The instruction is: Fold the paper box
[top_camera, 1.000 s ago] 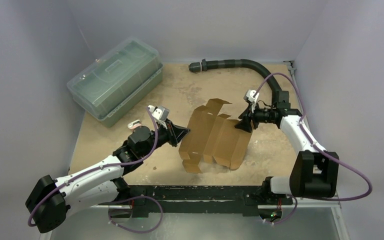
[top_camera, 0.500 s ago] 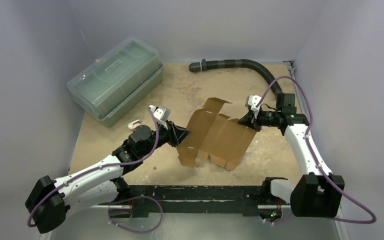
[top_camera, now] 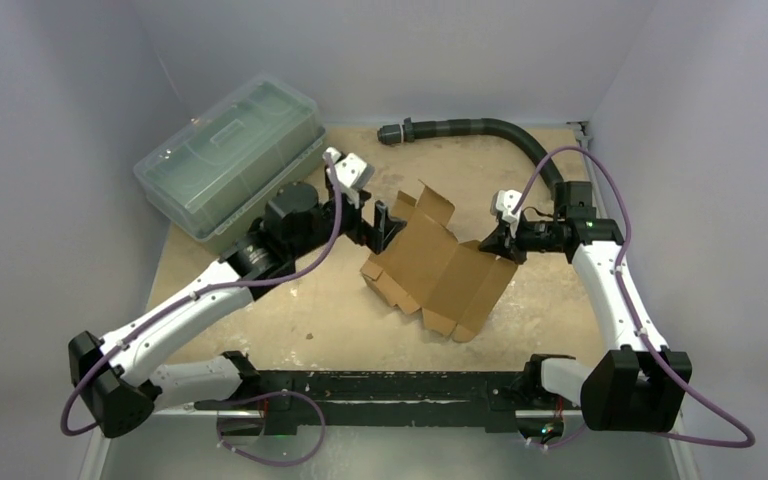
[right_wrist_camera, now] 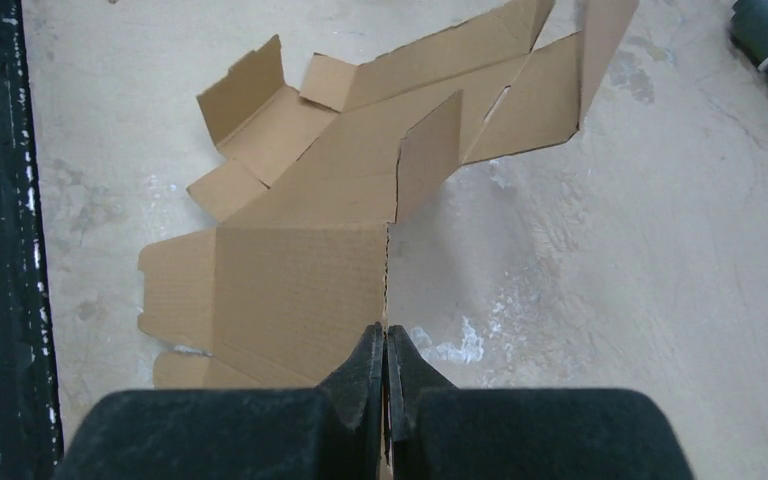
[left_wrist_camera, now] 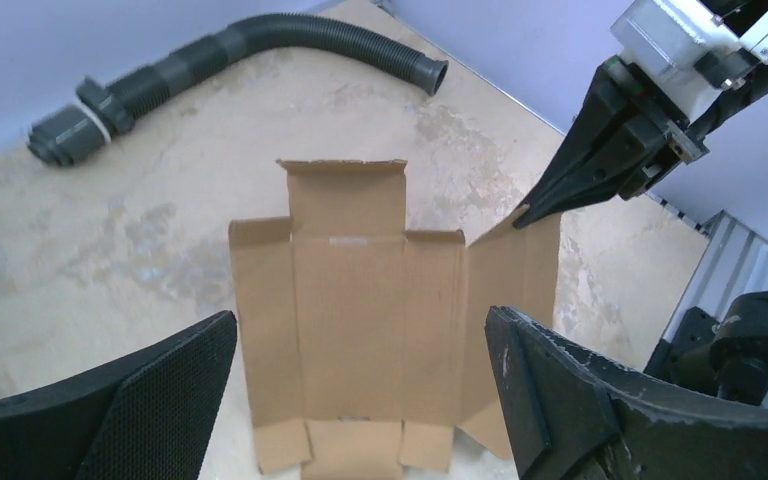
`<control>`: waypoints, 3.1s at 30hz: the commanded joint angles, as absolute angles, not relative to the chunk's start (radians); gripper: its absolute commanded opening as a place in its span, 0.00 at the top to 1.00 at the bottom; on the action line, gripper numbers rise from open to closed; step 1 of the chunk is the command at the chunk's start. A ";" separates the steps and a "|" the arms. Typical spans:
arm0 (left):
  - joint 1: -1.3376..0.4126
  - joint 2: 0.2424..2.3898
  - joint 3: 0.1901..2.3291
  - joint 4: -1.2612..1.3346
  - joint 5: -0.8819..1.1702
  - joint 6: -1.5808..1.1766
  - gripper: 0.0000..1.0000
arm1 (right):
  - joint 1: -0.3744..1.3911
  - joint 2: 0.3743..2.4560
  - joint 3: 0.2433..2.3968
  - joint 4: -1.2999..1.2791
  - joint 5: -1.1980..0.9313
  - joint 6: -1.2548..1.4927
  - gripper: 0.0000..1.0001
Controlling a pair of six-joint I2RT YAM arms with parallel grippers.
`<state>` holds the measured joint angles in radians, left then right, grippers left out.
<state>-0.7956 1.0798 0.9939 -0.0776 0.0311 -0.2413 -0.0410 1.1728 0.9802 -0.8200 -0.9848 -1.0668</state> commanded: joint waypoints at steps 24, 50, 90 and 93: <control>-0.621 1.478 1.223 0.089 0.581 0.491 0.14 | -0.040 1.140 1.028 -0.893 -1.035 -1.127 1.00; -0.718 1.628 1.330 0.002 0.495 0.699 1.00 | -0.040 1.144 1.026 -0.887 -1.040 -1.112 1.00; -0.855 1.661 1.437 -0.112 0.347 0.543 1.00 | 0.049 1.380 1.365 -0.932 -1.152 -1.075 0.36; -0.855 1.657 1.432 -0.106 0.347 0.532 1.00 | 0.071 1.355 1.311 -0.889 -1.147 -1.071 0.41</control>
<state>-0.8528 1.6630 1.3918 -0.1318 0.3523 0.5655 0.0494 1.4063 1.3529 -0.9176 -1.1194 -1.0515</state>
